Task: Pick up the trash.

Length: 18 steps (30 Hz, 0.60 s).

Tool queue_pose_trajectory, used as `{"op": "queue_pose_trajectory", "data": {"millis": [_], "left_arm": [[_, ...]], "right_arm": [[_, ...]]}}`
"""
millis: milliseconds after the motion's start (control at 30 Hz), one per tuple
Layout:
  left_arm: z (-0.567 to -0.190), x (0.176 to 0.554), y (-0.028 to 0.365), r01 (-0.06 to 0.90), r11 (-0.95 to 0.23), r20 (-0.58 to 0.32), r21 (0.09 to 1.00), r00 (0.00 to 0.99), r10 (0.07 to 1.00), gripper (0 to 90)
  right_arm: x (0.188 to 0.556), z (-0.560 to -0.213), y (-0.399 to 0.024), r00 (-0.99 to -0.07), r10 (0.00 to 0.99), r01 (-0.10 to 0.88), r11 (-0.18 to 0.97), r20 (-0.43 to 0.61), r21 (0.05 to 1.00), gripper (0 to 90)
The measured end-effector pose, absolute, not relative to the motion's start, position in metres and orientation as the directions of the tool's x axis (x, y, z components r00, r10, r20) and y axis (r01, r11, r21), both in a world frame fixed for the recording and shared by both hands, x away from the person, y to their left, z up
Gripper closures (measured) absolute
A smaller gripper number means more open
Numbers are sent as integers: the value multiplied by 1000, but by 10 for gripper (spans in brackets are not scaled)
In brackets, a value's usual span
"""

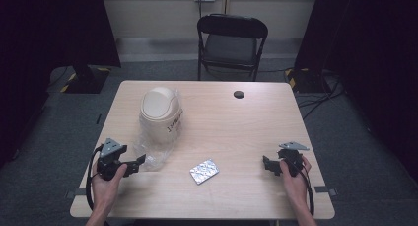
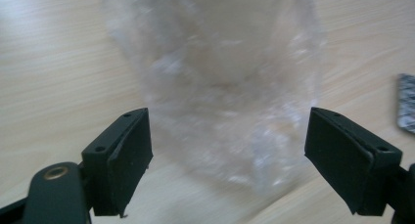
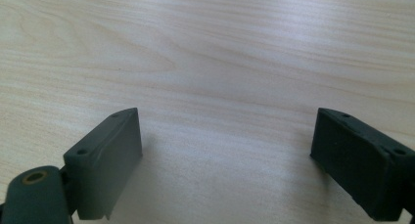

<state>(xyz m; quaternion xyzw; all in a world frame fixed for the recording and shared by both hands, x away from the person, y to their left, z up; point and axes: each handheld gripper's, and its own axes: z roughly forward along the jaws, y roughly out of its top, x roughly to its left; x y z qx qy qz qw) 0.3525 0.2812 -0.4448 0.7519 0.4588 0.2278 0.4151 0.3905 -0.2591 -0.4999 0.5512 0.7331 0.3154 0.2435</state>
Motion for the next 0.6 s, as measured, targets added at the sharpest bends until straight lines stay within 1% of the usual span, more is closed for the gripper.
{"op": "queue_pose_trajectory", "data": {"millis": [100, 233, 300, 467, 600], "left_arm": [[-436, 358, 272, 475, -257, -23, 842, 507, 861, 184], [-425, 366, 266, 455, -246, -48, 856, 544, 838, 184], [-421, 370, 264, 442, -257, -44, 859, 565, 824, 183], [-413, 377, 258, 416, -284, -22, 864, 594, 804, 182], [-403, 385, 253, 407, -279, -18, 870, 591, 806, 181]], "right_arm": [[391, -500, -259, -274, 962, 655, 193, -9, 731, 104], [391, -500, -259, -274, 962, 655, 193, -9, 731, 104], [391, -500, -259, -274, 962, 655, 193, -9, 731, 104], [391, -500, -259, -274, 962, 655, 193, -9, 731, 104], [391, -500, -259, -274, 962, 655, 193, -9, 731, 104]]}}
